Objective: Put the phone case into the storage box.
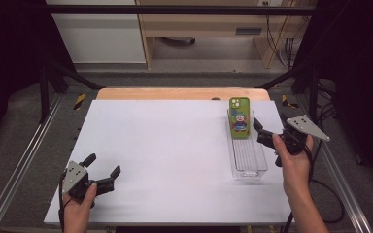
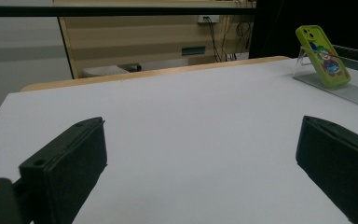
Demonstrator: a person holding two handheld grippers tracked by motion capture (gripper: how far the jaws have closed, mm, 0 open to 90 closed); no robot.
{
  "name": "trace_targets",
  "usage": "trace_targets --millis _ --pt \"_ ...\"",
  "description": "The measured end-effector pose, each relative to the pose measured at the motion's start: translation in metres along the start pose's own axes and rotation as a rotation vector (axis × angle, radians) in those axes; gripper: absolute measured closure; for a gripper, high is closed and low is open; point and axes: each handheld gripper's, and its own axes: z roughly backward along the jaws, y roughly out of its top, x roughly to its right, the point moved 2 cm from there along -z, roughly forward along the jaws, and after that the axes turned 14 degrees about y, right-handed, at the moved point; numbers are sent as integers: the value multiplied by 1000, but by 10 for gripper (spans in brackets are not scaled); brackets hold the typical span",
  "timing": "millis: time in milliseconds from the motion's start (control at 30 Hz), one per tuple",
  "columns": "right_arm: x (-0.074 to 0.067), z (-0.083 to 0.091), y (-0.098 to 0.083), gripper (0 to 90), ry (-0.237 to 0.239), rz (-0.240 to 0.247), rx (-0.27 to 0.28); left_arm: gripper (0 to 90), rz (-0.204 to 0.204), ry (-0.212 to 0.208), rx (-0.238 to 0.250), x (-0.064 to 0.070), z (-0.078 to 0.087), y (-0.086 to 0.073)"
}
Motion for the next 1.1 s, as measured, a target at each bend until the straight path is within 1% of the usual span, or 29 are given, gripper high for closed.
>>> trace_targets --millis 200,367,467,567,833,1000,1100 --pt "2 12 -8 42 5 4 4 12 6 -4 5 -1 1 0" --pt "6 21 -16 42 1 -3 8 12 -1 -9 -2 -1 2 -2" --pt "8 26 -20 42 -1 -5 15 13 3 -11 5 -1 3 -1" --pt "9 31 -24 42 2 -11 20 12 -7 -15 0 -1 3 -1" --pt "12 43 -37 42 3 -19 23 12 -10 -20 3 0 4 -2" --pt "12 48 -45 41 5 -20 22 12 -1 -17 6 -1 4 -2" --pt "13 50 -50 41 6 -23 26 12 -7 -17 4 -1 4 -2"
